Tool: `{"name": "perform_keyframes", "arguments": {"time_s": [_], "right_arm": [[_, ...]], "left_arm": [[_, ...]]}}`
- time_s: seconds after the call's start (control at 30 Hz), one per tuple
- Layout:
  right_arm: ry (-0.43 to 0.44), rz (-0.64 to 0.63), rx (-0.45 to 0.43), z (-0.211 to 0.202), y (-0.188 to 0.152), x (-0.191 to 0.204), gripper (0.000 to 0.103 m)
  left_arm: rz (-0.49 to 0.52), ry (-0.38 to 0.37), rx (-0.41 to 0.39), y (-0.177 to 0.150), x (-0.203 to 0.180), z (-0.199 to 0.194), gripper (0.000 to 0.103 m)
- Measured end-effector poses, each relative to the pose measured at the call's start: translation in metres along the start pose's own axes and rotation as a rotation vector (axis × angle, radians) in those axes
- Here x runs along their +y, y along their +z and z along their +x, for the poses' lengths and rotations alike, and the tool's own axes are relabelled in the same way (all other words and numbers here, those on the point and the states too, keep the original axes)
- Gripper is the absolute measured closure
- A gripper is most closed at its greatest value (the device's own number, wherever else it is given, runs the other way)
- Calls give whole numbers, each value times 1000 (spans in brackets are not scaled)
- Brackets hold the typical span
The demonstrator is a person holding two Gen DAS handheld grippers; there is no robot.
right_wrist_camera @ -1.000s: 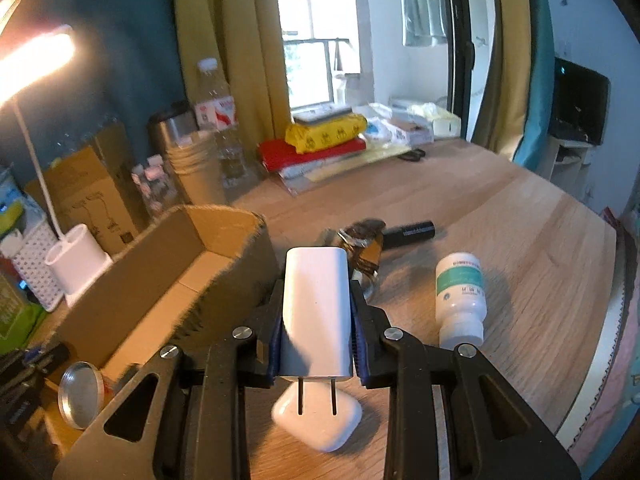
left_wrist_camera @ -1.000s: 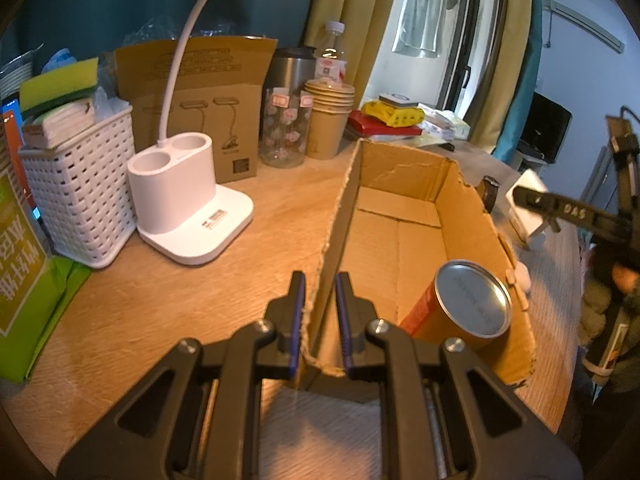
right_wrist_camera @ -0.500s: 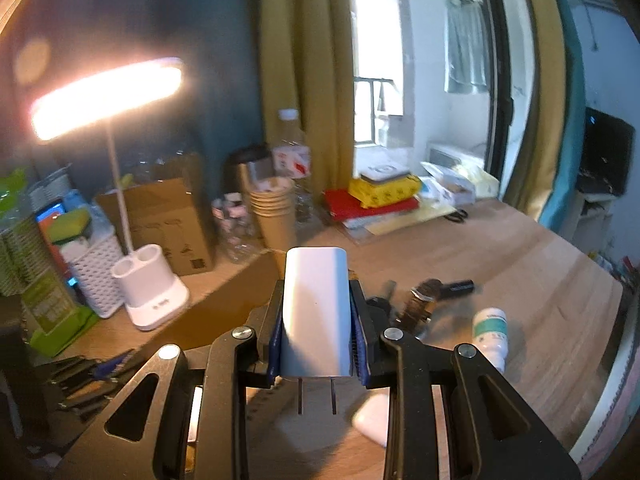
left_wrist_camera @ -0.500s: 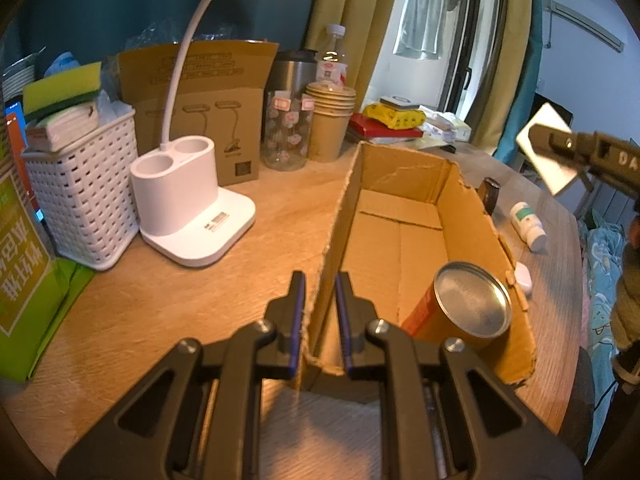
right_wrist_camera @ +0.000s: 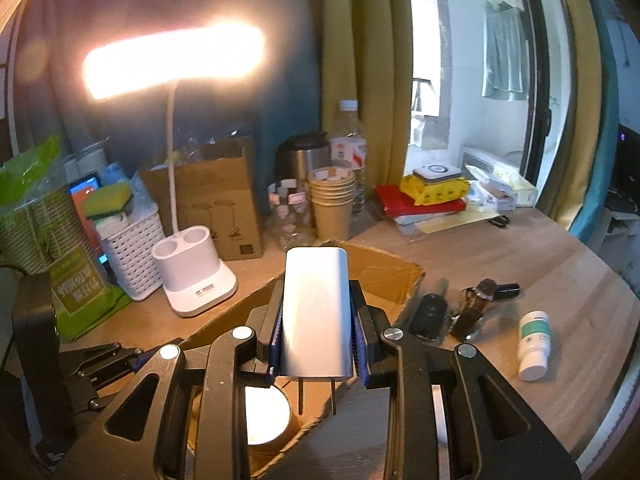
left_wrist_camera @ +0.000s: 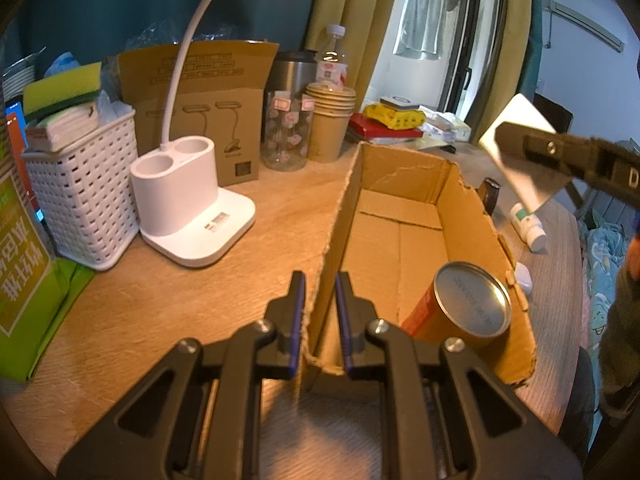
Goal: Organize rigid objects
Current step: 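Carry the white charger with the right gripper over the box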
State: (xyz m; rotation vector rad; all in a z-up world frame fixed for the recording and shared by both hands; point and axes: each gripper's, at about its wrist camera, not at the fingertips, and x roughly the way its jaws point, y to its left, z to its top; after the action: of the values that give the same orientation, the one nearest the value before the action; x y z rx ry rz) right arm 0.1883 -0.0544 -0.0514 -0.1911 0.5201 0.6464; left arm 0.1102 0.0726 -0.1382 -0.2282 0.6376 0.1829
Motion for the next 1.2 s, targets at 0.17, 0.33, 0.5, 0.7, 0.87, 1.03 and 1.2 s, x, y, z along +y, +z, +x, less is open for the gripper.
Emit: {"name": "perform_keyframes", "arguments": {"time_s": [0.17,0.33,0.5,0.7,0.87,1.03,1.2], "right_arm": [[15,-10,25,10,-6,8,73],[19,-10,52,21,-12,8,73],[21,-12,85,33,-18,10,74],[13,-26,117,44,-25,13,74],[10,-38,123,46,-24,12,74],[-8,-38,130,53,-21,6,74],[-34,-32,138,58,-20,0,74]], "left_arm": [[0,0,0,0,0,0,88],[0,0,0,0,0,-1,88],[1,1,-1,0,0,-1,88],[8,2,-7,1,-1,-3,88],[9,3,-7,2,-2,-4,88],[9,2,-7,2,-2,-3,88],[10,1,-7,2,-3,-3,88]]}}
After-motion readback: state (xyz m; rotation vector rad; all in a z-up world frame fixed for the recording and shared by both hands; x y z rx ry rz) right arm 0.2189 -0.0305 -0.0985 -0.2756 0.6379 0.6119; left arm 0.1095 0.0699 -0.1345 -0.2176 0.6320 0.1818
